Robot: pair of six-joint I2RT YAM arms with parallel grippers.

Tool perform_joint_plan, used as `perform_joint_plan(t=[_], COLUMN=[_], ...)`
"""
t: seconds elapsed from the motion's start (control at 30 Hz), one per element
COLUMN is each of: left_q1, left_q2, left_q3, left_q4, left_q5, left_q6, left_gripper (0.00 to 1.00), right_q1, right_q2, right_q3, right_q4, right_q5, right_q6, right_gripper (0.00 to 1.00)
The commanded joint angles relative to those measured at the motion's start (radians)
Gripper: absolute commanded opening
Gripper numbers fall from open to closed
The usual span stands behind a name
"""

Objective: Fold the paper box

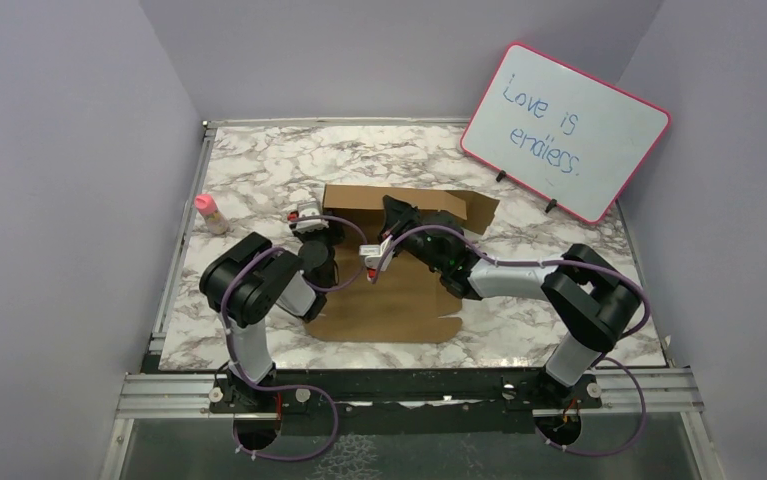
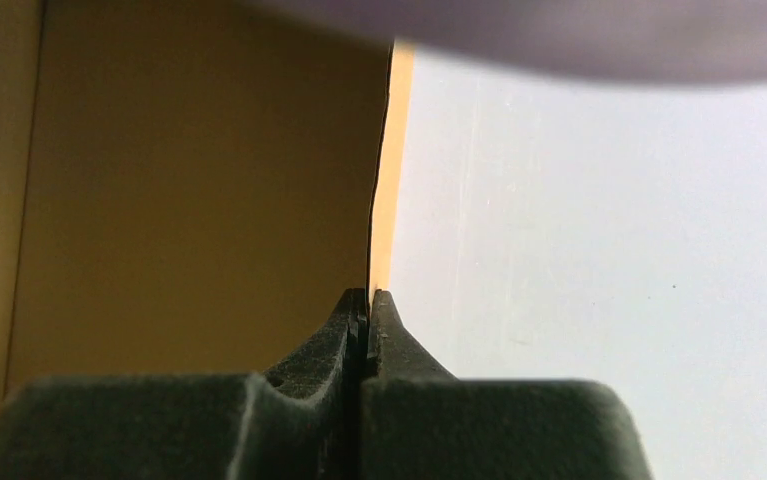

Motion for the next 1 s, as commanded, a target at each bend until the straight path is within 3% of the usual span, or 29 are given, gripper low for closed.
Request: perform_joint_plan(t=[0.0,0.23,0.53,0.97], left_q1=[0.016,0.012,0.011,-0.002], left_q2=[-0.057,-0.139,-0.064,-0.054], left_q3=[-0.064,-0.117,-0.058,0.024], left_q4=[0.117,0.041,0.034,-0.106], left_q5=[0.014,0.008,-0.062,-0.251], left_q6=[0.021,0.026,0.045,0.078], left_gripper=[0.52,0.55,0.54,0.33], right_q1=[-0.005,-0.004,-0.004,-0.004], right_q2=[0.046,0.053,0.064,0.039], right_q3=[-0.014,-0.017,-0.03,-0.047], right_q4=[-0.085,-0.061,-0.028,-0.022], right_q5=[0.044,0.039,0.026,0.036], right_q6=[0.027,0.026,0.039,0.039], right_gripper=[0.01,0.01,0.01,0.01])
